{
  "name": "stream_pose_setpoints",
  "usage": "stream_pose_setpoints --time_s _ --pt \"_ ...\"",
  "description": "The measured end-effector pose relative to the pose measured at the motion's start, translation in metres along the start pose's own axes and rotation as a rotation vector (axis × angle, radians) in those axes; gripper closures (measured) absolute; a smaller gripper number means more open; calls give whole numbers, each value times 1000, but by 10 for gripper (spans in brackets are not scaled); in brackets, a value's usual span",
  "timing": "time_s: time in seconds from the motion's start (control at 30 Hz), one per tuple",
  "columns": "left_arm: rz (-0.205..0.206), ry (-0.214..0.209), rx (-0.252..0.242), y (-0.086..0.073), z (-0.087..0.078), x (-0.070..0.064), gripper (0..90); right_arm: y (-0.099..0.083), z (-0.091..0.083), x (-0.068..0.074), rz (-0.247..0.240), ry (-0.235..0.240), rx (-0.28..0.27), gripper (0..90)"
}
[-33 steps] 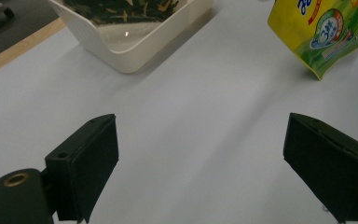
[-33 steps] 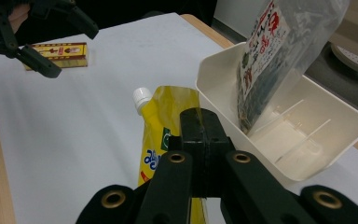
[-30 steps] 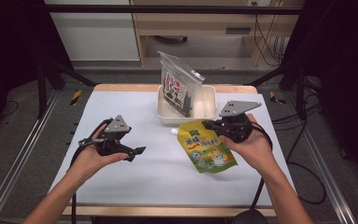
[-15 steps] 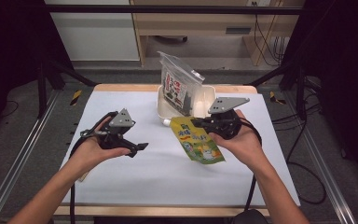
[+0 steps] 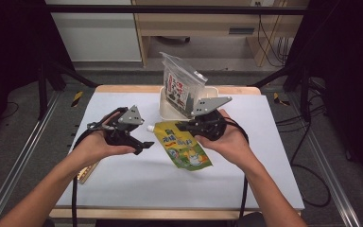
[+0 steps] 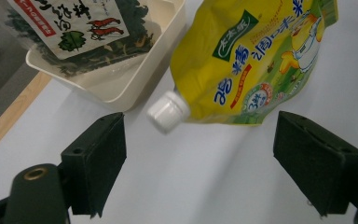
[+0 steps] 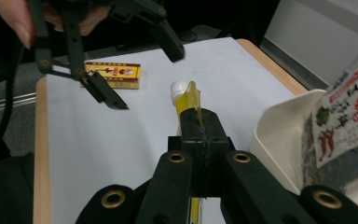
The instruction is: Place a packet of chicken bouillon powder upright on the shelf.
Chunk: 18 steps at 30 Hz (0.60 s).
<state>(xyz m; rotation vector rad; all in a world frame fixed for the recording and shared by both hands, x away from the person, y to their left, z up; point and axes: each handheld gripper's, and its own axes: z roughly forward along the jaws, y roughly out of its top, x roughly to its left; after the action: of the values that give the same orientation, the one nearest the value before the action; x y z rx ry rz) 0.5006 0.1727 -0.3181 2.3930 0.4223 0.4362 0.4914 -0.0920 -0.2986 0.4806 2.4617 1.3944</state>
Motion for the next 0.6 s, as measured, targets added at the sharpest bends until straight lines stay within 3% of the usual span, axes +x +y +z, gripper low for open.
stream_pose_setpoints --time_s 0.2,0.33,0.47,0.6 --pt "25 -25 31 -1 10 3 215 6 7 8 -17 37 -12 900" --pt "26 -63 35 -1 14 6 273 8 10 12 -32 59 -16 900" --pt "26 -91 46 -3 19 8 379 10 11 15 -39 75 -30 900" --pt "29 -129 71 -3 21 10 551 10 11 16 -44 72 -22 900"
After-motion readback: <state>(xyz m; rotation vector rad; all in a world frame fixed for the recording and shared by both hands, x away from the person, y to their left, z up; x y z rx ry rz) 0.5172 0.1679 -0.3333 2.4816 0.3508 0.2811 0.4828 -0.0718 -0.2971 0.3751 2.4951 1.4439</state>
